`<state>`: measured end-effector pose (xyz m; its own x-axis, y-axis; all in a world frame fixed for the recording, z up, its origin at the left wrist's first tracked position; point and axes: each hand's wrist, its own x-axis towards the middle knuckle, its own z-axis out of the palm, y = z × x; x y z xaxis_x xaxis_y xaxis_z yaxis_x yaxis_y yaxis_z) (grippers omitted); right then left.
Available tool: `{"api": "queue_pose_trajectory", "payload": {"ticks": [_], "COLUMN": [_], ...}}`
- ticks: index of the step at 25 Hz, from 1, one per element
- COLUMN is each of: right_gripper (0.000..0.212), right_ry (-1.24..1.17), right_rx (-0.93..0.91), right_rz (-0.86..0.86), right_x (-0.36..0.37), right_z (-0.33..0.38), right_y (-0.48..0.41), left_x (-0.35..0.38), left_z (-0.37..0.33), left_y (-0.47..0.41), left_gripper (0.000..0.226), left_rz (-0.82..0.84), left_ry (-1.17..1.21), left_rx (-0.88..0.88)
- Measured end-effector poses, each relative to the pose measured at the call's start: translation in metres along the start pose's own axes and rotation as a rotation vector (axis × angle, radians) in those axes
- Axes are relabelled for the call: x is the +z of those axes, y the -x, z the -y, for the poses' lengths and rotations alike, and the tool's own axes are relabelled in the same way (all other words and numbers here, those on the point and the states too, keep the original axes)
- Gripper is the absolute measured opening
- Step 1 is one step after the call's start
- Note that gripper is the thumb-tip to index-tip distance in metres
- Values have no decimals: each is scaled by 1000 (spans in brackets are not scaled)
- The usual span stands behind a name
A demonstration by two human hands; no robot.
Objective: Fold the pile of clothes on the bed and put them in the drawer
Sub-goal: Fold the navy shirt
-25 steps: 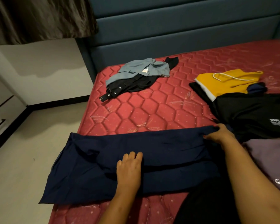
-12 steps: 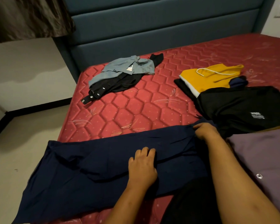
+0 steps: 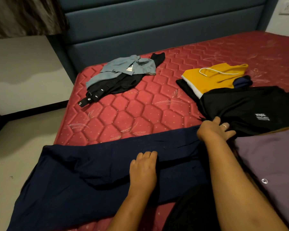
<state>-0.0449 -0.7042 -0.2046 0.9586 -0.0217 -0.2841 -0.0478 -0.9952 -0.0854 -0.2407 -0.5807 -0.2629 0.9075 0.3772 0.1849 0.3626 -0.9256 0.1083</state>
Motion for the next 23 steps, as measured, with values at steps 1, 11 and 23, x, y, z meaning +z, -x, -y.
{"api": "queue_pose_trajectory", "payload": {"ticks": [1,11,23], "right_gripper": [57,63,64], "right_ry": [21,239,253], "right_rx": [-48,-878,-658], "right_rz": [-22,230,171], "right_x": [1,87,85], "right_z": [6,78,71], "right_y": [3,44,35], "left_x": [-6,25,-5], "left_z": [-2,45,183], "left_y": [-3,-18,20], "left_gripper": [45,54,66], "left_rz": [5,244,294], "left_ry": [15,90,-12], "left_rx": [-24,-298,-634]}}
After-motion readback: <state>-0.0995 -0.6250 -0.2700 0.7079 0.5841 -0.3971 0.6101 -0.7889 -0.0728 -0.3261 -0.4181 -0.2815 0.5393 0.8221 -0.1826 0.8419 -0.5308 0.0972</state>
